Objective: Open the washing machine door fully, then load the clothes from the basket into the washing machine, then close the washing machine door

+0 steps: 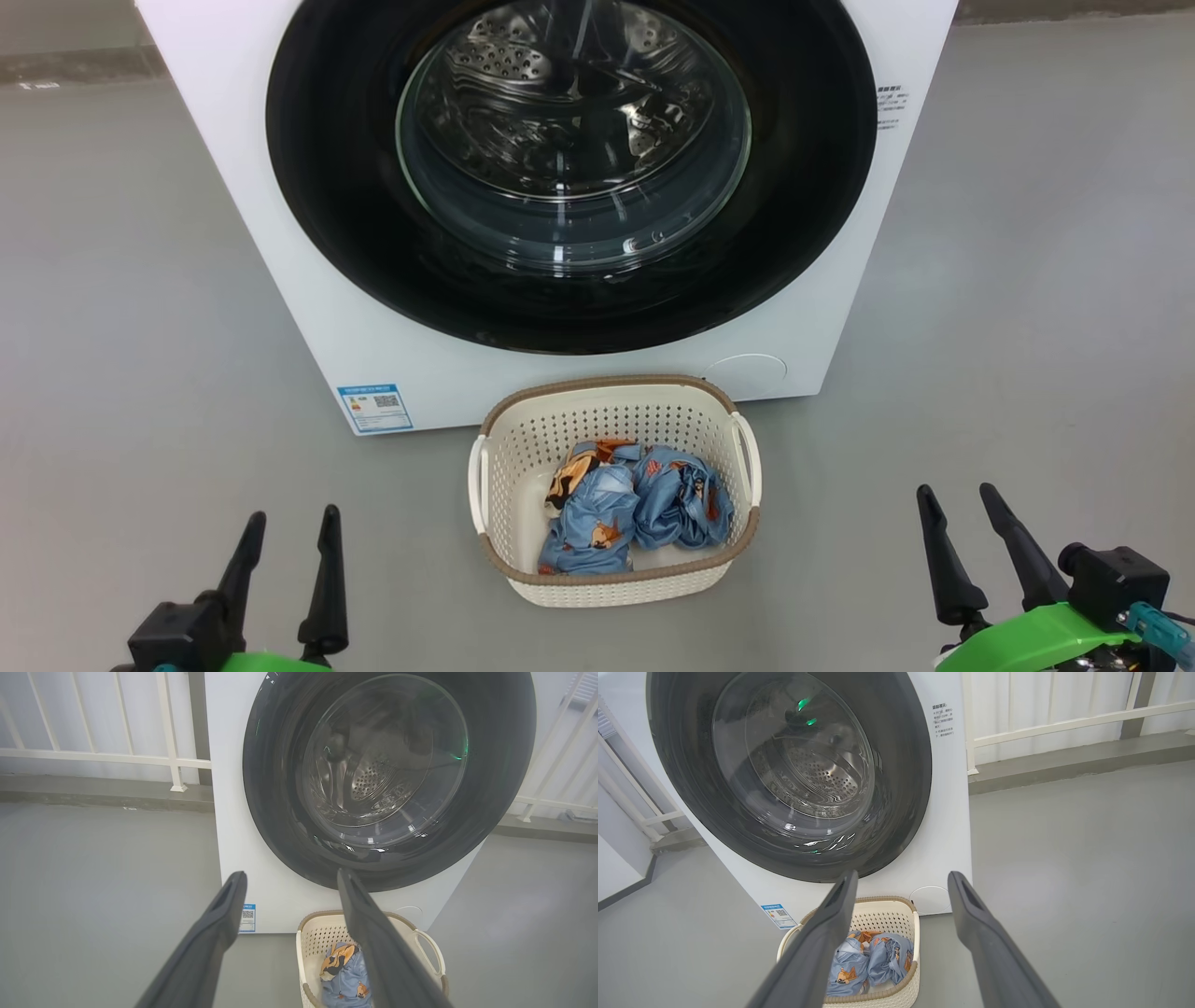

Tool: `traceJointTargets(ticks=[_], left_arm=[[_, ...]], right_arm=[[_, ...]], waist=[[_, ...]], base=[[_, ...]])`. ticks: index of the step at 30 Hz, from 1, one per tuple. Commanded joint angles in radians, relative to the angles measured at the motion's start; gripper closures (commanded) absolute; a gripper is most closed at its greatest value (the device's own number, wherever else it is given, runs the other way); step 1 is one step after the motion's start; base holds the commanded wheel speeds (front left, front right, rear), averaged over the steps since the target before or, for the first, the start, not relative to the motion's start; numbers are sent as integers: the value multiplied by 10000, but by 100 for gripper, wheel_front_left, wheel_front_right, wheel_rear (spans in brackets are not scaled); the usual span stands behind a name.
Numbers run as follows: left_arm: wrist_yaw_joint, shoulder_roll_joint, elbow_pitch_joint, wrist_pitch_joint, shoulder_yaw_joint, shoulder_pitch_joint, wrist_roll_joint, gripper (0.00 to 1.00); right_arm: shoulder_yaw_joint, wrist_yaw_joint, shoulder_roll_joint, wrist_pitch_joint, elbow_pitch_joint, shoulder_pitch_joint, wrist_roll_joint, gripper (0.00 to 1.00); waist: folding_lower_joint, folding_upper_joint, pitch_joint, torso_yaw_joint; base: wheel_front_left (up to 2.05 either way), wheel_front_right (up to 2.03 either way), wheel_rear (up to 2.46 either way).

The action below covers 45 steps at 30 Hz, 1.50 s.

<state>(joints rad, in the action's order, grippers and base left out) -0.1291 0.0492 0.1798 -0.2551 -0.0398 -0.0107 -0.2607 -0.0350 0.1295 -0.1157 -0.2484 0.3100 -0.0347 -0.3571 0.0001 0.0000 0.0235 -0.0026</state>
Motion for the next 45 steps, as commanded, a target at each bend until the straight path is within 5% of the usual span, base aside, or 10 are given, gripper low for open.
traceJointTargets(ticks=[1,29,45], left_arm=[[-15,173,-162,-67,367,-354,-27,0],[-15,199,209,-67,328,-379,58,0],[-15,180,273,-67,364,-453,305,0]], right_arm=[[-173,12,-22,-134,-269,-253,158,0],[195,12,166,-134,-377,38,288,0],[171,12,166,-134,-401,-37,302,0]], waist=[[0,0,2,-2],[0,0,-84,-53],[0,0,-3,-85]], base=[[0,0,0],[2,2,-3],[83,83,-165]])
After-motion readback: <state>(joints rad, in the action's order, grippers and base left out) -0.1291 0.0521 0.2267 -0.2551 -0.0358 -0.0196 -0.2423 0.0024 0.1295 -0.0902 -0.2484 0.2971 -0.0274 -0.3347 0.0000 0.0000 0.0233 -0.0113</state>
